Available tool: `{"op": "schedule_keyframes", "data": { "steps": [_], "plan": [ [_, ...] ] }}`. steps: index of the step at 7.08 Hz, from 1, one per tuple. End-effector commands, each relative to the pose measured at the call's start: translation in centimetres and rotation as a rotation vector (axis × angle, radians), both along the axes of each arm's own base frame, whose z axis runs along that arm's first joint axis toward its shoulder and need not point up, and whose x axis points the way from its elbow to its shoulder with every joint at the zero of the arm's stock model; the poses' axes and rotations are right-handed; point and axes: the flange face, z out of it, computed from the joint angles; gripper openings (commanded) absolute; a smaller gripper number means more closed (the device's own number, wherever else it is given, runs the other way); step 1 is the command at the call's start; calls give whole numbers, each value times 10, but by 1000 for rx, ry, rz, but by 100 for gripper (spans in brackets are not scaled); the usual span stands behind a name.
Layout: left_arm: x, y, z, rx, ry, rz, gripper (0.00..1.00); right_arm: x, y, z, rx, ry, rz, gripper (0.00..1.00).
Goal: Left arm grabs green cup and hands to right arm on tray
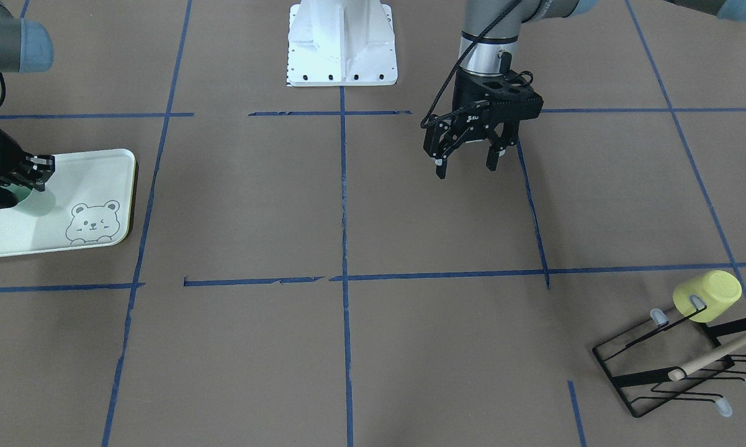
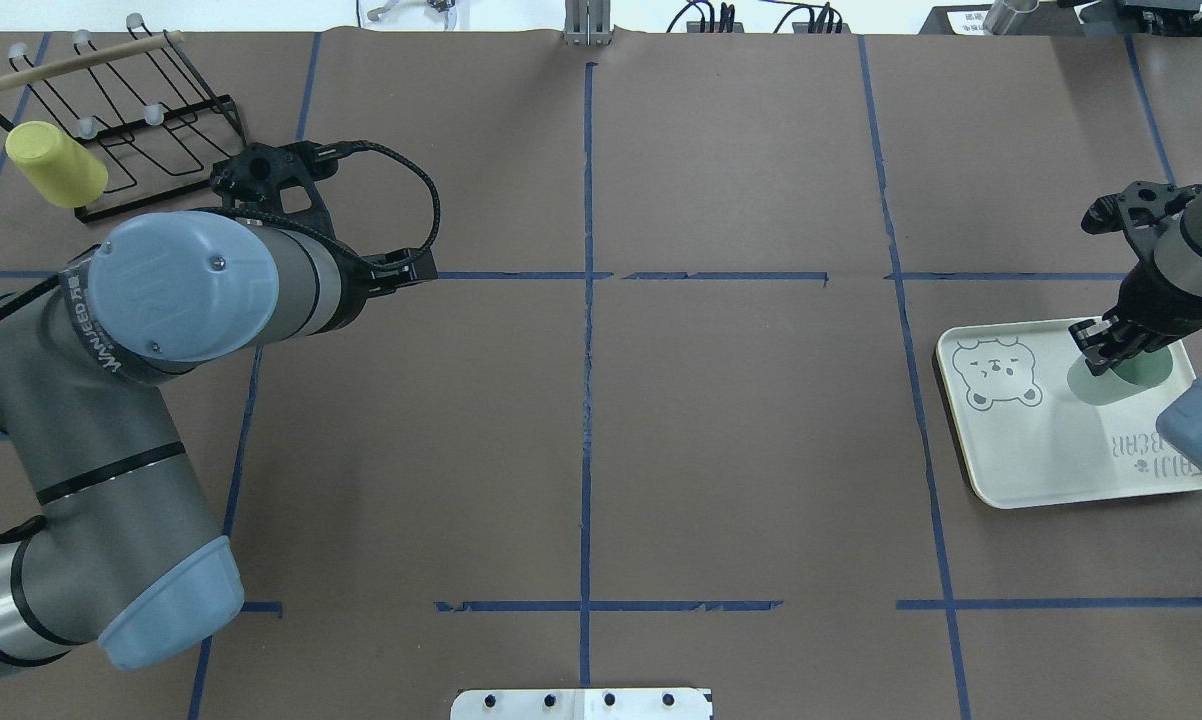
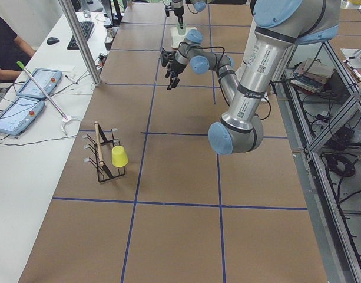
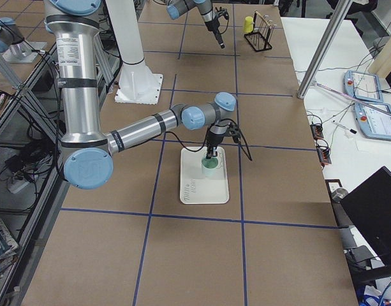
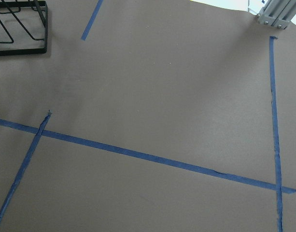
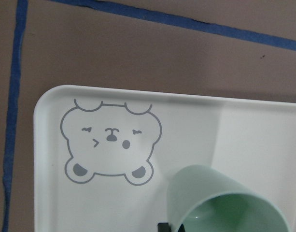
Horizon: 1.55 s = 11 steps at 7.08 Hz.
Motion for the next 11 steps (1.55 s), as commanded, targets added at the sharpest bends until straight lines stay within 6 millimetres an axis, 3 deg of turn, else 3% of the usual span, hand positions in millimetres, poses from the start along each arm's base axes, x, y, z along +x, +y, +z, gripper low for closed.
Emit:
{"op": "schedule_keyframes", "data": {
  "steps": [1,3,4,5,6,7,8,10,11],
  "plan": [
    [0,0,0,0,0,0,100,-10,2,9,-15,10,-18,2],
    [0,0,0,1,1,0,100,-22,3,6,-6,8,-41,9],
    [1,1,0,0,2,1,100,-22,3,10,-14,12,-42,28],
    [1,1,1,-1,1,1,100,-23,2,10,-17,10,-41,70],
    [1,1,0,0,2,1,100,-21,2,10,-15,11,-38,100],
    [1,1,1,0,0,2,100,-20,2,6,-8,7,-36,100],
    [1,1,1,1,-1,5,100,-1,-2,-19,33,-26,-4,100],
    [-2,-1,11,19,-122,70,100,63,7,-73,124,-79,98,100],
    [-28,-9,9,69,-191,108,100,92,6,-82,141,-86,155,100]
  ]
}}
